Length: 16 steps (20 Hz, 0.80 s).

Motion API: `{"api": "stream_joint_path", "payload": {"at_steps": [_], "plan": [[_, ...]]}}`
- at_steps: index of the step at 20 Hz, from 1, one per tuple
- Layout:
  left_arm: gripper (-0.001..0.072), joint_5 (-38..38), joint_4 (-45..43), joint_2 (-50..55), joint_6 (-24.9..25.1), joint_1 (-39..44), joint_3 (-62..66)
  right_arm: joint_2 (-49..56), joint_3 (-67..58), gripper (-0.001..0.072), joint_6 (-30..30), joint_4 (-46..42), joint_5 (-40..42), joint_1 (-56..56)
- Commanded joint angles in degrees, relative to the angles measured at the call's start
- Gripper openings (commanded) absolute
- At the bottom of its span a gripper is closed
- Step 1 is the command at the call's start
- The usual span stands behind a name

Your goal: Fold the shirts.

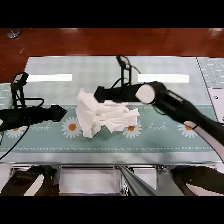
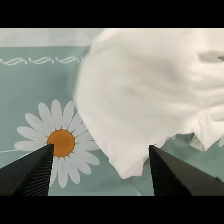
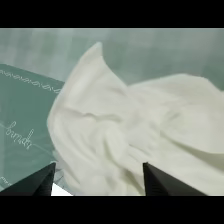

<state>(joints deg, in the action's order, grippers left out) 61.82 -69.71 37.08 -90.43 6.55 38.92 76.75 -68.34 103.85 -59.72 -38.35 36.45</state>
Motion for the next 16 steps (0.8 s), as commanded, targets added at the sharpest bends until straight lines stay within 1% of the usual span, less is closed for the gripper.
{"api": "stream_joint_path", "payload": {"at_steps": [1,2,3,4,5,6,7,9,10,11,12,14,16], "plan": [[0.0701,3.67,0.42,4.04,-0.15,0.02,-0.20,-5.68,-1.29,0.0628,-6.08,1.53,-10.64,-14.10],[0.0701,4.81,-2.47,5.62,0.94,-0.28,-0.20,-8.96,-1.29,0.0625,-5.90,-2.21,-14.45,-20.31],[0.0701,4.66,-7.37,6.47,-0.26,-1.64,-0.17,-11.87,-1.14,0.0620,-5.57,-6.29,-18.58,-25.88],[0.0701,3.91,-10.40,6.78,-2.64,-4.90,-0.17,-14.95,0.04,0.0620,-5.62,-10.47,-23.02,-31.21],[0.0701,3.58,-8.44,6.97,-3.19,-9.07,-0.35,-18.14,2.64,0.0620,-5.62,-14.10,-26.08,-35.85],[0.0700,3.61,-1.68,7.34,-1.01,-13.00,-1.38,-21.16,6.43,0.0619,-5.51,-15.52,-26.34,-39.52],[0.0701,3.56,8.44,8.20,3.34,-15.72,-3.93,-24.00,11.13,0.0619,-5.09,-14.36,-24.83,-42.58],[0.0701,3.50,25.00,10.43,12.57,-16.44,-10.38,-28.79,21.75,0.0620,-6.82,-7.98,-21.16,-45.79],[0.0701,3.87,30.82,11.32,16.70,-15.89,-12.94,-30.14,26.05,0.0619,-8.41,-5.09,-20.31,-45.72],[0.0701,3.41,34.58,12.20,19.26,-14.62,-15.15,-30.91,30.12,0.0619,-9.97,-2.21,-19.82,-45.18],[0.0701,2.01,35.10,13.38,19.47,-12.50,-16.41,-30.91,33.16,0.0619,-10.71,-0.42,-19.41,-44.39],[0.0700,-2.45,35.10,16.50,19.47,-7.72,-16.92,-30.60,37.73,0.0619,-10.67,1.25,-16.44,-41.55],[0.0700,-9.81,35.26,19.61,17.92,-3.78,-16.50,-29.90,39.19,0.0619,-9.99,2.97,-13.57,-38.34]]}}
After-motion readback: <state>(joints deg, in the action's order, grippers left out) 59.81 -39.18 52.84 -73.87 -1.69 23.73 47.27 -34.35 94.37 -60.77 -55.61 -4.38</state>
